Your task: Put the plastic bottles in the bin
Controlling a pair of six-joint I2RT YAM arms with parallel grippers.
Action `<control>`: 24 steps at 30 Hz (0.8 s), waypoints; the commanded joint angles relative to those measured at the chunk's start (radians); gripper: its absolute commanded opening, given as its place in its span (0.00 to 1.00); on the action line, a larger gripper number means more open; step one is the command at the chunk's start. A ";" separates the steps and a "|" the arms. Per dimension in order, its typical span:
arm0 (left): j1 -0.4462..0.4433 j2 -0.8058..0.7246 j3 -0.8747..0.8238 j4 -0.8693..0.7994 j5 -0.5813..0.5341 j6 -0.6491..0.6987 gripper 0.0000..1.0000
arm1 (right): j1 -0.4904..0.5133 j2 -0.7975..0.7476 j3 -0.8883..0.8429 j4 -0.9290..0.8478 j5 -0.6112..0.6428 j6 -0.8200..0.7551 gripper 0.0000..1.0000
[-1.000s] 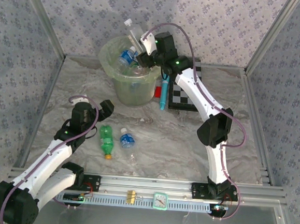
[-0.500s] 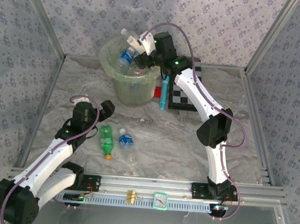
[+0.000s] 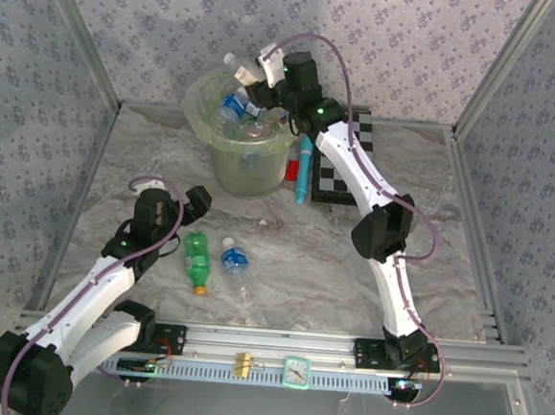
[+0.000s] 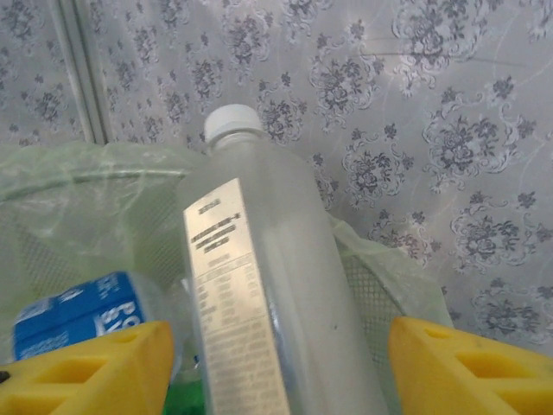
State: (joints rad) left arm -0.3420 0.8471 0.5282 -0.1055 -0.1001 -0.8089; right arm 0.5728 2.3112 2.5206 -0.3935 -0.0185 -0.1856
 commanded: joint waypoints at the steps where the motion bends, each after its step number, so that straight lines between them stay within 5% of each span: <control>1: 0.009 -0.013 0.021 -0.025 0.001 0.002 1.00 | -0.026 0.065 0.084 0.022 -0.047 0.075 0.65; 15: 0.015 -0.050 0.000 -0.061 -0.005 -0.022 1.00 | 0.020 0.082 0.052 -0.070 -0.203 0.051 0.51; 24: 0.015 -0.072 0.012 -0.121 -0.009 -0.010 1.00 | 0.041 0.011 0.052 -0.068 -0.136 0.018 0.60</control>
State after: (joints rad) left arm -0.3336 0.7902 0.5282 -0.1867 -0.1009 -0.8230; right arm 0.6048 2.3798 2.5736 -0.4068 -0.1715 -0.1551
